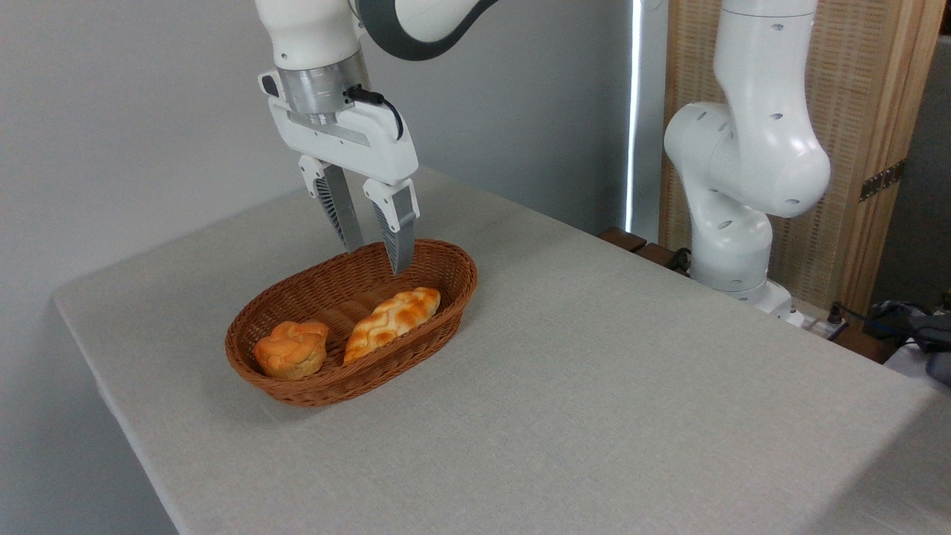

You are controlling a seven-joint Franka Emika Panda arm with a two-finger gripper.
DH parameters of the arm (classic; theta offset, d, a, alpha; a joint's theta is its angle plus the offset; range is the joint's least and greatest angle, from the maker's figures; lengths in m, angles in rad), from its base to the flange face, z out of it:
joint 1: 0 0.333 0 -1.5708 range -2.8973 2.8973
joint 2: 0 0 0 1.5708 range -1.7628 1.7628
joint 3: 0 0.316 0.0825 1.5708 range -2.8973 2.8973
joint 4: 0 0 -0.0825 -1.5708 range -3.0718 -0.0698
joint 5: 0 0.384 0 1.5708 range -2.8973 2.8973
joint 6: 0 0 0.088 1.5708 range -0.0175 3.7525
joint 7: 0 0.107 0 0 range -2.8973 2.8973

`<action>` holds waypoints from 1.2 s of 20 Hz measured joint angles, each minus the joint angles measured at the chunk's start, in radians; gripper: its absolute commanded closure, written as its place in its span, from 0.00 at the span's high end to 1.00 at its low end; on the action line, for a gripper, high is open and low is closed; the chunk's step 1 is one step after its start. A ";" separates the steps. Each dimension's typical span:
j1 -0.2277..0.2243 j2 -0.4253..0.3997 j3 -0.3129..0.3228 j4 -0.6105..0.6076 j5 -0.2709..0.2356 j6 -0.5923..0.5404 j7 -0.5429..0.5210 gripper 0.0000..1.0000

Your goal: Put bread into the basket

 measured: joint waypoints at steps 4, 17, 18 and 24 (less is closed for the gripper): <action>0.075 -0.014 0.003 0.032 0.004 0.000 0.168 1.00; 0.210 0.030 0.032 0.244 0.028 -0.147 0.333 1.00; 0.210 0.037 0.032 0.249 0.028 -0.147 0.333 1.00; 0.209 0.047 0.063 0.269 0.028 -0.148 0.334 1.00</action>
